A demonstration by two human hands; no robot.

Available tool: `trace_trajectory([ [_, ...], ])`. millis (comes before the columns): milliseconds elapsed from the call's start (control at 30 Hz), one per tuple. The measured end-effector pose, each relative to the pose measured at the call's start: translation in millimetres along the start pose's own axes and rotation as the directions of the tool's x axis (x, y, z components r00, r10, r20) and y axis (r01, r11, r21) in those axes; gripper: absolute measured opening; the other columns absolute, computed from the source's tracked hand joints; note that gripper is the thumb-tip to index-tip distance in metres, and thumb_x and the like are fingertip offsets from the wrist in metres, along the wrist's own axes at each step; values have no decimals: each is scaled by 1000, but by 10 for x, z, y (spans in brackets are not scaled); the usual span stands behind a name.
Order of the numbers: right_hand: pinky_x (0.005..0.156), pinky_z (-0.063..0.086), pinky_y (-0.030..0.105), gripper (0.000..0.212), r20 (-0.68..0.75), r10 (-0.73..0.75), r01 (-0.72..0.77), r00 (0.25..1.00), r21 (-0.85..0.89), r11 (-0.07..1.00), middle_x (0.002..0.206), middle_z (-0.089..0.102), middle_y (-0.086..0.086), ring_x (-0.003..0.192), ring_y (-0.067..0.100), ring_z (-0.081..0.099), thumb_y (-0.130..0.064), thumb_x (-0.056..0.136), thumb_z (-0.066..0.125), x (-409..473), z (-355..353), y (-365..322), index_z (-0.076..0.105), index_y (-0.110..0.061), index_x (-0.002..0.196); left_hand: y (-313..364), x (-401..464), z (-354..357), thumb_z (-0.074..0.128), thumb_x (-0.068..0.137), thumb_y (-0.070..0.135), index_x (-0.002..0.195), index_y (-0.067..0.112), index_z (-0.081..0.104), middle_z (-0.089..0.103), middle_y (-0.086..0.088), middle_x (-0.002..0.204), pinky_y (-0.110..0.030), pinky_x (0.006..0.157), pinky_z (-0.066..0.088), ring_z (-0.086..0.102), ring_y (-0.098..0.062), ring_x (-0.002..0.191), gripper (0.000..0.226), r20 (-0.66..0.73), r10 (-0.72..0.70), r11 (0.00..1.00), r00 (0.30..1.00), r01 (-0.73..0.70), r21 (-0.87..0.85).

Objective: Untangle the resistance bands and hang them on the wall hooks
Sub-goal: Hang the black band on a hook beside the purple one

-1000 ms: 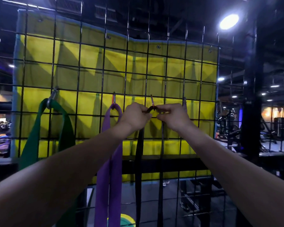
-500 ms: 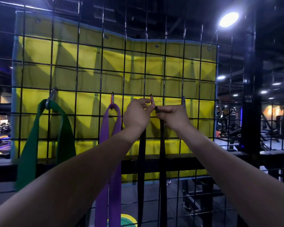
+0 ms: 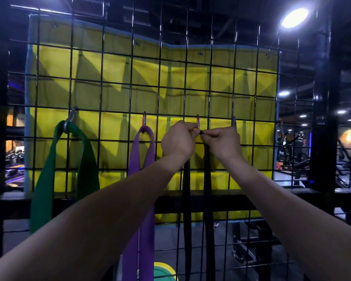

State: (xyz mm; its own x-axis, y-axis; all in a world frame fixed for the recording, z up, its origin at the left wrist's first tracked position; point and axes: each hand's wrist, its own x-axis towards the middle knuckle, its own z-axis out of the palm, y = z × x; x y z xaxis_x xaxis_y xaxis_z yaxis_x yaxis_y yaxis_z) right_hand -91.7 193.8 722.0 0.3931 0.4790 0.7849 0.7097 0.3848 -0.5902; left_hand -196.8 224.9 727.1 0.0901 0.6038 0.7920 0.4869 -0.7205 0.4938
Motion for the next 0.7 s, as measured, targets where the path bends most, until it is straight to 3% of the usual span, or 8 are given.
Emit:
trace_trajectory([
  [133, 84, 49, 23, 27, 44, -29, 30, 999, -20, 999, 103, 72, 10, 88, 10, 60, -7, 81, 66, -40, -26, -5, 70, -6, 108, -70, -48, 16, 56, 91, 25, 119, 28, 63, 61, 1, 120, -28, 76, 41, 58, -23, 108, 29, 17, 52, 999, 998, -52, -10],
  [300, 75, 44, 19, 35, 57, -13, 18, 998, -78, 997, 94, 68, 3, 86, 12, 60, 2, 77, 61, -318, -28, 90, 67, -7, 110, -222, -275, 84, 57, 78, 1, 132, 22, 51, 51, -9, 120, -37, 88, 51, 59, -26, 103, 58, 53, 66, 995, 996, -61, -82],
  [467, 71, 53, 34, 25, 145, 15, 19, 989, -229, 973, 84, 66, 4, 82, 25, 62, -7, 77, 64, -624, 10, 256, 61, -7, 102, -416, -575, 185, 60, 74, 0, 137, 13, 40, 63, -14, 106, -42, 87, 52, 60, -32, 100, 67, 169, 18, 982, 986, 15, -189],
  [600, 61, 41, 29, 31, 175, -10, 68, 984, -326, 943, 81, 56, 4, 80, 27, 58, -10, 78, 65, -808, -18, 356, 53, -7, 106, -530, -858, 201, 62, 76, -1, 137, 9, 42, 56, -17, 115, -35, 86, 50, 57, -30, 104, 65, 174, -12, 967, 985, 55, -247],
  [700, 58, 33, 24, 30, 161, -19, 72, 987, -332, 940, 81, 59, 8, 78, 25, 58, -8, 79, 64, -998, -47, 443, 53, -4, 107, -606, -1038, 210, 63, 77, 0, 137, 10, 43, 53, -14, 119, -29, 86, 49, 57, -26, 105, 64, 159, 10, 973, 987, 27, -228],
])
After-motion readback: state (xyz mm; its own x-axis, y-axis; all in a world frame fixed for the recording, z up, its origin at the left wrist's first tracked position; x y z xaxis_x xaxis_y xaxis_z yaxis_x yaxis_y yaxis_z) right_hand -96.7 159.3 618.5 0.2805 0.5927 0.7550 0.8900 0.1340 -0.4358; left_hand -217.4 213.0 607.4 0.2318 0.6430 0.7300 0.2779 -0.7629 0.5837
